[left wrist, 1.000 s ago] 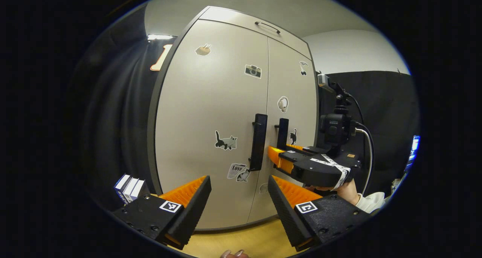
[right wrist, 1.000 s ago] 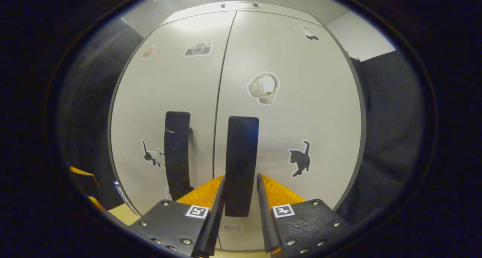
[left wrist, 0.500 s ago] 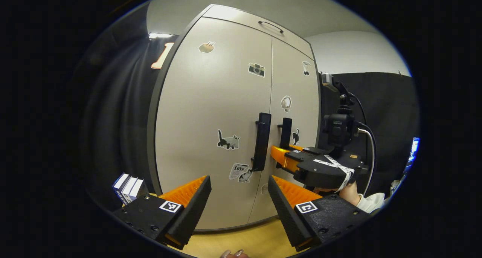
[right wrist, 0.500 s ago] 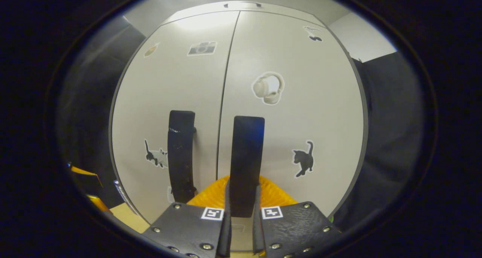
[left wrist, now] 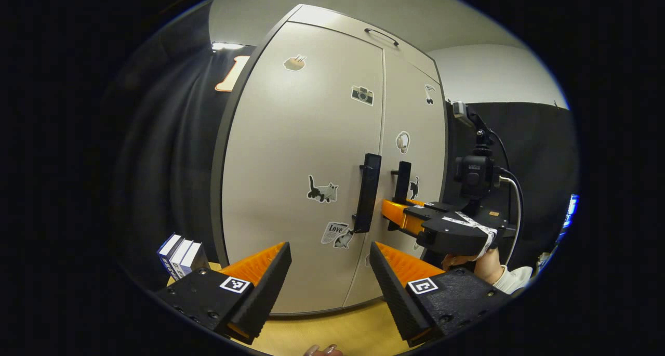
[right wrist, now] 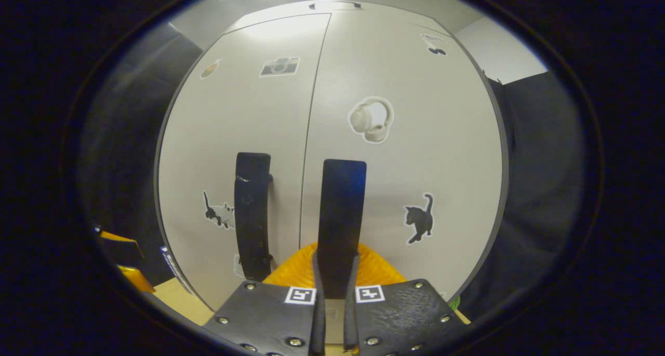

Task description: Open the right door of the double-door shoe cabinet with the right hand, and open the left door with the left hand.

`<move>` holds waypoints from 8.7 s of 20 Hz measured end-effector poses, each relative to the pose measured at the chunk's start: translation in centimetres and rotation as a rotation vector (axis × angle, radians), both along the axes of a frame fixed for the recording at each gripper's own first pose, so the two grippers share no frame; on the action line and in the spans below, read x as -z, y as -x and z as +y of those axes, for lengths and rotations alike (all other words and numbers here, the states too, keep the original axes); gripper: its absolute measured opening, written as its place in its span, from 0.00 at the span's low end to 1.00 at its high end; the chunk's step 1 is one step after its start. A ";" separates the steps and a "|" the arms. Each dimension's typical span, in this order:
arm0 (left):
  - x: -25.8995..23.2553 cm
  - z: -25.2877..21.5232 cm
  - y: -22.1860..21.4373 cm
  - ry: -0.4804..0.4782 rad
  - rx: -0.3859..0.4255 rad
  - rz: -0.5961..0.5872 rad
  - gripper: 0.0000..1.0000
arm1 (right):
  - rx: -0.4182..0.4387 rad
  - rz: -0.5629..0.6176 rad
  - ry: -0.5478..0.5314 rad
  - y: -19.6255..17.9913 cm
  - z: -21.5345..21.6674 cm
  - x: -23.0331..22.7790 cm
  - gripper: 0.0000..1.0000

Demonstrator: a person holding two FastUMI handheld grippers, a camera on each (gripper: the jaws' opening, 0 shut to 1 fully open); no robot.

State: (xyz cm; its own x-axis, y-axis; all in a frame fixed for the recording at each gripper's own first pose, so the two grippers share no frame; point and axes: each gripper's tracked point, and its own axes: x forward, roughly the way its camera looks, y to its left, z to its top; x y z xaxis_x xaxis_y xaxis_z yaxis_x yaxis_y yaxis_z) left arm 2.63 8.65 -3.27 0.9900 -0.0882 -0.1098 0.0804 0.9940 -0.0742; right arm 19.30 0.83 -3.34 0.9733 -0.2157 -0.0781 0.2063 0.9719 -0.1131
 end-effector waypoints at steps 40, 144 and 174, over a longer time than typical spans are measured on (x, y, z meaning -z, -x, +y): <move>0.8 -18.4 6.0 -0.052 -0.103 -0.005 0.95 | -0.334 0.028 -0.062 16.0 -6.2 -2.4 0.13; 1.2 -5.1 -13.3 -0.151 -0.192 -0.131 0.16 | -0.083 -0.077 0.051 23.0 -7.0 -8.3 0.97; -1.4 -1.4 4.5 -0.059 -0.081 -0.060 0.15 | -0.320 -0.102 -0.033 18.2 -5.3 -7.6 0.97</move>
